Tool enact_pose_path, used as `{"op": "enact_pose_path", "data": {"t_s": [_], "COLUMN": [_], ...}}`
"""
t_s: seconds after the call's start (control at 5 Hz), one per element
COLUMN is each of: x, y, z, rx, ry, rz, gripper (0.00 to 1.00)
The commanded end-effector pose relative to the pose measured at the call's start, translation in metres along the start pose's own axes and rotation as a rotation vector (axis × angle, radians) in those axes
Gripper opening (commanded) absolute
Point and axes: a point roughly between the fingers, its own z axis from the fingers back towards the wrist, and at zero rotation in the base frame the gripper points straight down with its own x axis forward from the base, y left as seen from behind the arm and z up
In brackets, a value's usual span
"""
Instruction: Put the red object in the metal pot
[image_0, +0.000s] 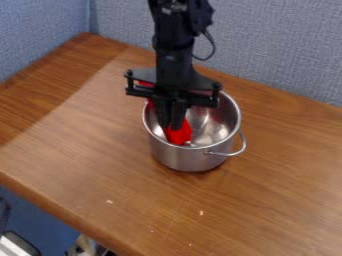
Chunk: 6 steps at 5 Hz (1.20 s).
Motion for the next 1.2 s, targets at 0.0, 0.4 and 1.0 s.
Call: {"op": "enact_pose_path", "data": {"t_s": [0.0,0.4,1.0], "x": [0.015,0.026,0.037], "y": [0.007,0.013,0.009], "z": [0.014,0.018,0.007], "rx": [-0.015,-0.018,-0.019], "ry": [-0.035,-0.045,-0.044], "rz": [0.024,0.045,0.051], "gripper": [0.0,0.0,0.0]}}
